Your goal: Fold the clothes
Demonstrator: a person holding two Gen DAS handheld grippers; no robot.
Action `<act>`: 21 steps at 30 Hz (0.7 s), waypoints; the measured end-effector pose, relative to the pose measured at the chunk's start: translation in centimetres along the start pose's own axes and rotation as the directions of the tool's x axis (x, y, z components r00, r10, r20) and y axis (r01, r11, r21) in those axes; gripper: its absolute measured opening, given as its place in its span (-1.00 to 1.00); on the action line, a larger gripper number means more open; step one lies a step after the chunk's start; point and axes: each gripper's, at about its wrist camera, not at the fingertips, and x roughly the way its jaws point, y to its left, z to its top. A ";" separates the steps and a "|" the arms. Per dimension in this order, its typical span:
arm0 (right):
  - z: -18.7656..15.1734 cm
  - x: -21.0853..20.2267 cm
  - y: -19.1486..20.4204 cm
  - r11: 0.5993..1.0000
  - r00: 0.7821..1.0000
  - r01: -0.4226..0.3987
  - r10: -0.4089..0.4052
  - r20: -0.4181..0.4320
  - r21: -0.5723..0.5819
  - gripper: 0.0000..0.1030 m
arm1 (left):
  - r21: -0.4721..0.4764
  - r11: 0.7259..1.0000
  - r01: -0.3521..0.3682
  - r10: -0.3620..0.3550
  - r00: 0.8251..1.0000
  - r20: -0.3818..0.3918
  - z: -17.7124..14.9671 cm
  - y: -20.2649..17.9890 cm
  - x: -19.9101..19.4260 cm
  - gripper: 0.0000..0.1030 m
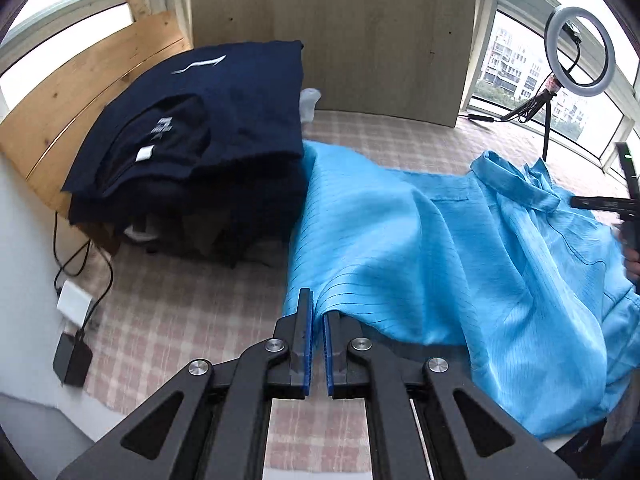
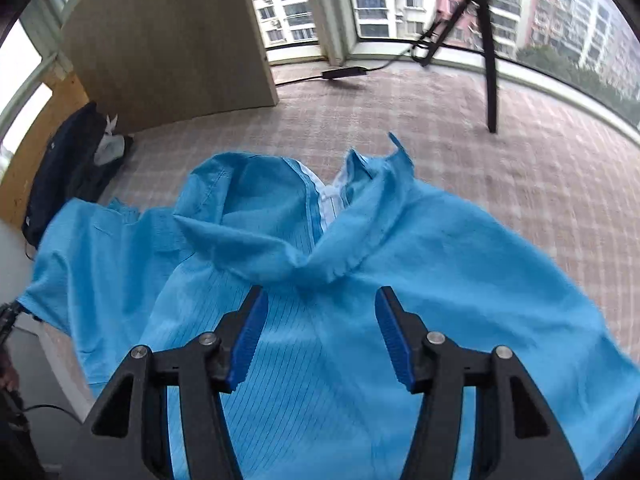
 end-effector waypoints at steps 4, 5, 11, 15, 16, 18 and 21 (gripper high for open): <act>1.5 2.4 4.1 0.958 1.000 -0.017 0.024 0.018 -0.286 0.11 | -0.042 0.999 -0.034 0.033 0.999 -0.009 -1.7 0.8 -2.0 -0.89; 1.6 2.7 5.1 0.932 0.999 -0.032 0.039 0.011 -0.360 0.26 | -0.050 0.998 -0.040 0.039 0.999 -0.008 -2.0 0.9 -2.5 -0.89; 1.6 5.6 6.1 0.863 0.991 -0.040 -0.030 -0.130 -0.503 -0.93 | -0.010 1.000 -0.030 0.030 0.999 0.039 -1.3 -1.3 -4.0 -0.89; 2.1 0.7 3.1 0.869 0.998 -0.020 -0.010 -0.058 -0.494 -0.94 | 0.112 0.993 0.025 -0.031 0.998 0.054 1.0 -5.1 -2.3 -0.77; 2.6 -0.5 1.9 0.869 0.999 0.007 -0.031 -0.041 -0.495 -0.94 | 0.144 0.989 0.043 -0.051 0.997 0.052 1.8 -6.1 -1.6 -0.76; 3.6 -2.9 -0.6 0.866 0.997 0.061 -0.074 -0.007 -0.497 -0.94 | 0.202 0.976 0.087 -0.097 0.995 0.040 3.4 -8.1 -0.1 -0.71; 5.7 -5.0 -5.0 0.863 0.978 0.207 -0.201 0.063 -0.462 -0.94 | 0.268 0.952 0.147 -0.152 0.988 -0.002 5.9 -10.9 2.4 -0.55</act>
